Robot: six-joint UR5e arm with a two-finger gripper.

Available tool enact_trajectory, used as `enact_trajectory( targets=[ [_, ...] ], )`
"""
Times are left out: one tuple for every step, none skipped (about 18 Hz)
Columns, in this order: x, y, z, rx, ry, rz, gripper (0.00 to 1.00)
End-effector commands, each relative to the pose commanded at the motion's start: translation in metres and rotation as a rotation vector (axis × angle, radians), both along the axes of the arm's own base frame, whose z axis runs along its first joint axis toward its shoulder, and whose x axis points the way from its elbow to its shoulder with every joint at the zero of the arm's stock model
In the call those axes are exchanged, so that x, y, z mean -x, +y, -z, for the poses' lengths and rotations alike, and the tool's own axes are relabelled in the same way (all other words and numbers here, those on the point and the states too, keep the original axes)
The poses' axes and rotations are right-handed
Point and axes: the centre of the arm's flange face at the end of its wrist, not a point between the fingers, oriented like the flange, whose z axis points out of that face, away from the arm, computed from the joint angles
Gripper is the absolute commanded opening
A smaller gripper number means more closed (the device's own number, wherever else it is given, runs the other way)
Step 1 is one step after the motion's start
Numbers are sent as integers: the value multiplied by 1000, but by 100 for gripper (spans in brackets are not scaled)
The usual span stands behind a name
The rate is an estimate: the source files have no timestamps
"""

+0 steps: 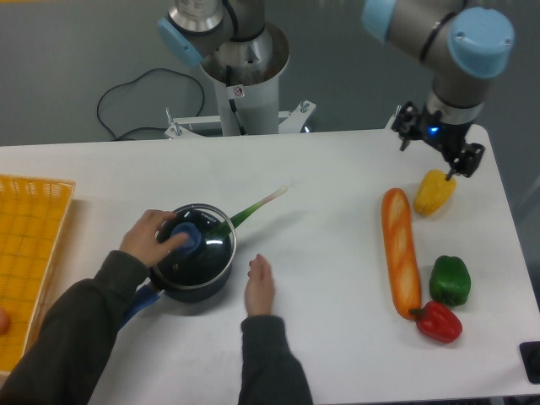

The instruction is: Close the pot lid

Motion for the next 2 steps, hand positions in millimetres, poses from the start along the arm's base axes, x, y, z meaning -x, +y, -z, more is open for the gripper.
enact_trajectory(
  targets=[
    [4, 0, 2, 0, -1, 0, 100],
    [8, -3, 2, -3, 7, -5, 100]
  ],
)
